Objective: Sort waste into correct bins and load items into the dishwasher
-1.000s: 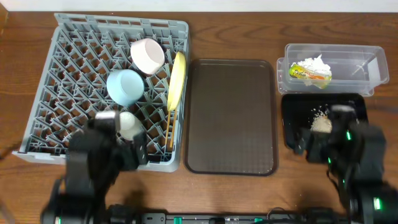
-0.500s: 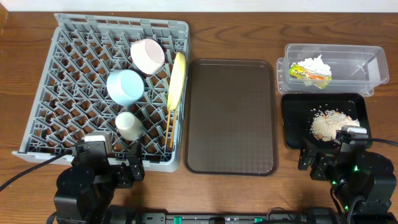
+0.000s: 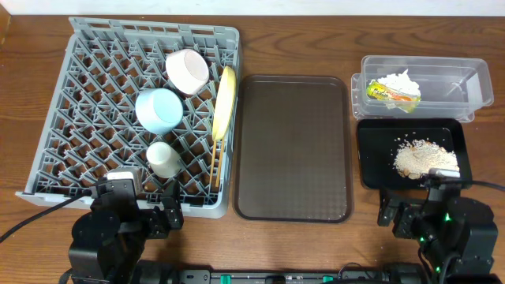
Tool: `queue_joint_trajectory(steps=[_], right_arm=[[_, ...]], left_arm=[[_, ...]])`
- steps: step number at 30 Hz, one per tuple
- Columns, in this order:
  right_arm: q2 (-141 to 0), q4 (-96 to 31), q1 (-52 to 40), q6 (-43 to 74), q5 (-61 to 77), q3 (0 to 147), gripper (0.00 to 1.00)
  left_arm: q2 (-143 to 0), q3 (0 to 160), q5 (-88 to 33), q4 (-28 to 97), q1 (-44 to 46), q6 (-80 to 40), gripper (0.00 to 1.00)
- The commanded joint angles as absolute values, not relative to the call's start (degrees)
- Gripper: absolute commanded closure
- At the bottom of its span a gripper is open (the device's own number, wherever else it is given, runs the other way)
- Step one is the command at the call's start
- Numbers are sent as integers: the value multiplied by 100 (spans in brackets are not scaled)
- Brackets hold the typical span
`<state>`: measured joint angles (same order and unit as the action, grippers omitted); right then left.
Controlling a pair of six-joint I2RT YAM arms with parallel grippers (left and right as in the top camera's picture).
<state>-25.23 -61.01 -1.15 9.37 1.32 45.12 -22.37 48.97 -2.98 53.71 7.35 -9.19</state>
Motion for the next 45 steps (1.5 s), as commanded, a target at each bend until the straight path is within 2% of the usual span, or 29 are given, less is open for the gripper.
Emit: queue_joint_trajectory(steps=[1,6,12,17,22,28,30,45], right_arm=[[-2126,-5841,-270,803,-1,4357,1],[-1240,-4591,-381,718,40,3546,1],[-252,-2523,-381,720,250,2021,1],[-30,-952,-381,716,231,1153,1],[-30,-115,-381,716,134,558,1],[-27,-86,-388,725,213,19,1],[-30,-432,-395,720,167,36,1],[-38,-419,-392,720,154,32,1]], left_arm=[[-2235,4860,-248,5367,753,-886,3],[-2235,4860,-248,5367,753,-886,3],[-2235,4860,-248,5367,753,-886,3],[-2235,4860,-248,5367,753,-886,3],[-2235,4860,-248,5367,753,-886,3],[-2235,4860,-248,5367,753,-886,3],[-2235,4860,-248,5367,753,-886,3],[-2235,4860,-248,5367,753,-886,3]])
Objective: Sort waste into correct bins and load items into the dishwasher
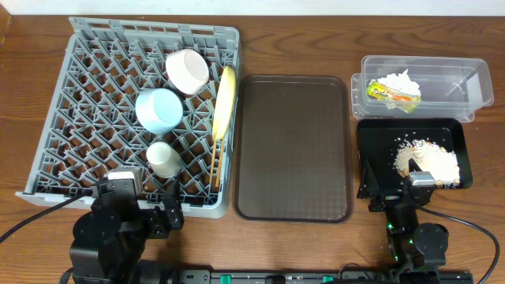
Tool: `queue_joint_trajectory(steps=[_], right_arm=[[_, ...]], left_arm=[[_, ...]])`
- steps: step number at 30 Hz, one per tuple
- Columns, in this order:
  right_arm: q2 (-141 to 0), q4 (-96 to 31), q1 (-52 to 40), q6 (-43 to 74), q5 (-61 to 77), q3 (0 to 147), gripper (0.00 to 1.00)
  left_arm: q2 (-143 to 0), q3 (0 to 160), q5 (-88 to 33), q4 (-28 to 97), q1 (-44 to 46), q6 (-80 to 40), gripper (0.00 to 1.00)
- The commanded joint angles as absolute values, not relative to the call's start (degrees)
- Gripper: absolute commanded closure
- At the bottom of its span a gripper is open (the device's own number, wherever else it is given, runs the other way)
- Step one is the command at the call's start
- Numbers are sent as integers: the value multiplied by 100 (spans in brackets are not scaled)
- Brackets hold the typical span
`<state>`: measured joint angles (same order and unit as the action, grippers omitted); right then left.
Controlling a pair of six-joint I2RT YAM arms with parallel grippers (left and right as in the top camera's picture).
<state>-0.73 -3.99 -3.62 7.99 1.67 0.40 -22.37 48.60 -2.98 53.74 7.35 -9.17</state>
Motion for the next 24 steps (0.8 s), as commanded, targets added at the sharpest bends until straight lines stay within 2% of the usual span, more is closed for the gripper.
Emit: queue_joint_trajectory(steps=[1,18,24], right_arm=[[-38,-419,-392,720,154,32,1],[-38,-419,-392,720,154,32,1],[-38,-419,-392,720,154,32,1]], left_arm=[[-2235,4860,-248,5367,753,-886,3],[-2182,4851,-185,5411,727,-862,3],[-1566,4010,-213,4945,464,-869,2]])
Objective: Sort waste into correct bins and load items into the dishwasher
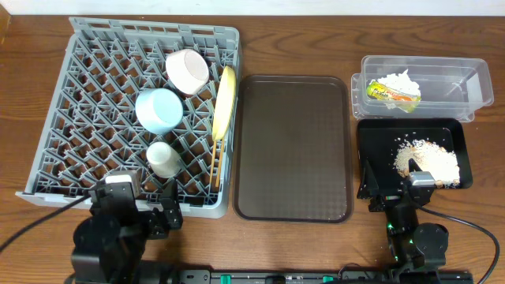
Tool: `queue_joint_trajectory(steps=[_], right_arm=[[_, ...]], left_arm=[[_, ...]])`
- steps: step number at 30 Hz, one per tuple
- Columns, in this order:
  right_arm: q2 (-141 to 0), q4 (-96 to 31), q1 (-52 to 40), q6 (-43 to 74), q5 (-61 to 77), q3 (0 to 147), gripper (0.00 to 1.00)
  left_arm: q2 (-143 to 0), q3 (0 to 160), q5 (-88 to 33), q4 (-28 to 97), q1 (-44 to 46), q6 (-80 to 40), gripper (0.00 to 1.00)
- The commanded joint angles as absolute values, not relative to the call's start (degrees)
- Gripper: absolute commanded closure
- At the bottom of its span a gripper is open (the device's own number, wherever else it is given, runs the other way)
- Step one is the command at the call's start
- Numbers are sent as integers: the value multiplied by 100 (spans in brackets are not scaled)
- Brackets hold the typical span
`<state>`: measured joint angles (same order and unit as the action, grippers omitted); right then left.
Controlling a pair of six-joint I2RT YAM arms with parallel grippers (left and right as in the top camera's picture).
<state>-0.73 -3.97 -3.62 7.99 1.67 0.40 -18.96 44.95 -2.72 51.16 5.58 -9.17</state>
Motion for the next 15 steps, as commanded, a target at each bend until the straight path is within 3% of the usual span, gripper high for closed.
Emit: queue_joint_trajectory(steps=[1,9,15], right_arm=[[-38,-419,-392,720,154,32,1],[-38,-419,-392,720,154,32,1],[-38,-419,-392,720,154,32,1]], left_arm=[[-1422,3769,-213,4762,449,-869,3],[-154,1555,-255,2130,423,-888,3],[-10,440,-250,128,425,-882,3]])
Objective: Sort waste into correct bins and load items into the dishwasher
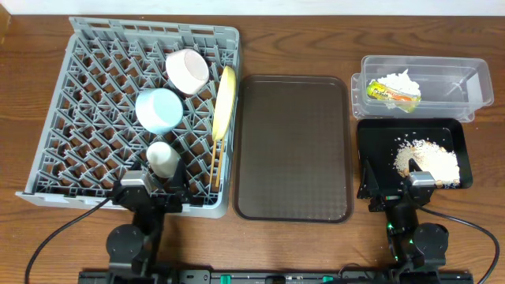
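The grey dish rack (pixel 95 95) holds a white bowl (pixel 187 69), a light blue cup (pixel 158 110), a small white cup (pixel 162 158), a yellow plate (pixel 226 101) on edge and a wooden utensil (pixel 215 164). The brown tray (pixel 293 146) is bare. A clear bin (pixel 465 87) contains a wrapper (pixel 392 94) and white tissue. Crumbs (pixel 426 160) lie in the black bin (pixel 371 142). My left gripper (pixel 156 188) sits at the rack's front edge and my right gripper (pixel 388 193) at the black bin's front left corner. Neither holds anything visible, and their jaws are not clear.
Both arm bases stand at the table's front edge, with cables trailing to left and right. The rack fills the left third, the bins the right side, and the wooden table shows between them and along the front.
My left arm has changed pose: it was spread wide at the front left and is now folded narrow, with its head at the rack's front edge. The right arm and all objects are unchanged.
At first both arms sat low at the front corners, the right one near the bottom right. Then the right arm stood folded in front of the black bin while the left stayed put. Now the left arm is folded too. Nothing on the table has shifted.
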Tool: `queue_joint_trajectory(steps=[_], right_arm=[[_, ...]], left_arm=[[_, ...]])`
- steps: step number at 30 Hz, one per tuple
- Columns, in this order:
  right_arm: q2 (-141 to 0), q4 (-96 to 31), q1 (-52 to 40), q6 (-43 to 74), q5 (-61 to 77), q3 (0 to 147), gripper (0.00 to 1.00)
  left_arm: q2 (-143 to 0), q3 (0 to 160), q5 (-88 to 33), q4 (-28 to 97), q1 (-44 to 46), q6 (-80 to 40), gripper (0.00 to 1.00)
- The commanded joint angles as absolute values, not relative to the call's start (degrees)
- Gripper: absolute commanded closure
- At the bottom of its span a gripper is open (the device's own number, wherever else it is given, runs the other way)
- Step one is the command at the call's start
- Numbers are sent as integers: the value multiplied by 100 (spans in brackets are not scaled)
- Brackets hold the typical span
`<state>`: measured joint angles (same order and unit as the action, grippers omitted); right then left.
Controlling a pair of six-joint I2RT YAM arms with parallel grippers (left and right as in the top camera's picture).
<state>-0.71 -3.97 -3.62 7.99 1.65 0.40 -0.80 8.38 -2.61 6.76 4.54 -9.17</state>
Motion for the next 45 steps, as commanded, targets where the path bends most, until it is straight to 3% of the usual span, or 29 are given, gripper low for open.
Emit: queue_joint_trajectory(steps=[1,3,11,45], right_arm=[[-38,-419,-392,720,154,32,1],[-38,-419,-392,720,154,32,1],[-38,-419,-392,720,154,32,1],[-38,-419,-392,720,154,32,1]], left_arm=[[-10,276,-250,-165,423,-860,3],[-10,5,-255,-567,423,-816,3],[-32,23,-239,392,425,-777,3],[-104,23,-231,386,425,-777,3]])
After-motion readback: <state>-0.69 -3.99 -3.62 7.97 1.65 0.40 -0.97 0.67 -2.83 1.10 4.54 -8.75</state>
